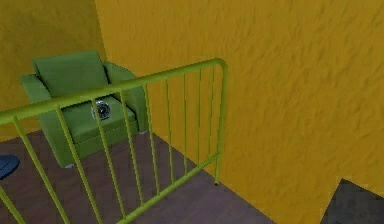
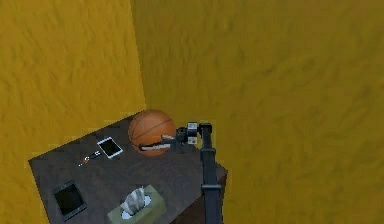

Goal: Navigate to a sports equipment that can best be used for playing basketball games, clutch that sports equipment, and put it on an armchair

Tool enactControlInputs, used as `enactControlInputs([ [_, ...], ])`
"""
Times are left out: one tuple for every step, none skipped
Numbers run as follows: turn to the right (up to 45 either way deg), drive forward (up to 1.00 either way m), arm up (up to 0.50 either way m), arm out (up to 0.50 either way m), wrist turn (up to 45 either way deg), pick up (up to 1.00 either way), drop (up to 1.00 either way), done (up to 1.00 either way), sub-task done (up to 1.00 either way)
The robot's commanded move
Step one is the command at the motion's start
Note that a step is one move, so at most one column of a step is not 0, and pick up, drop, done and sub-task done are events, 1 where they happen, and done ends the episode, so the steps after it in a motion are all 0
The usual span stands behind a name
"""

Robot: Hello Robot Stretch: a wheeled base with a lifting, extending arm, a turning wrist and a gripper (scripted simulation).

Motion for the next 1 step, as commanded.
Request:
enactControlInputs([
  [0.0, 0.0, 0.1, 0.0, 0.0, 0.0, 0.0, 0.0, 0.0],
])
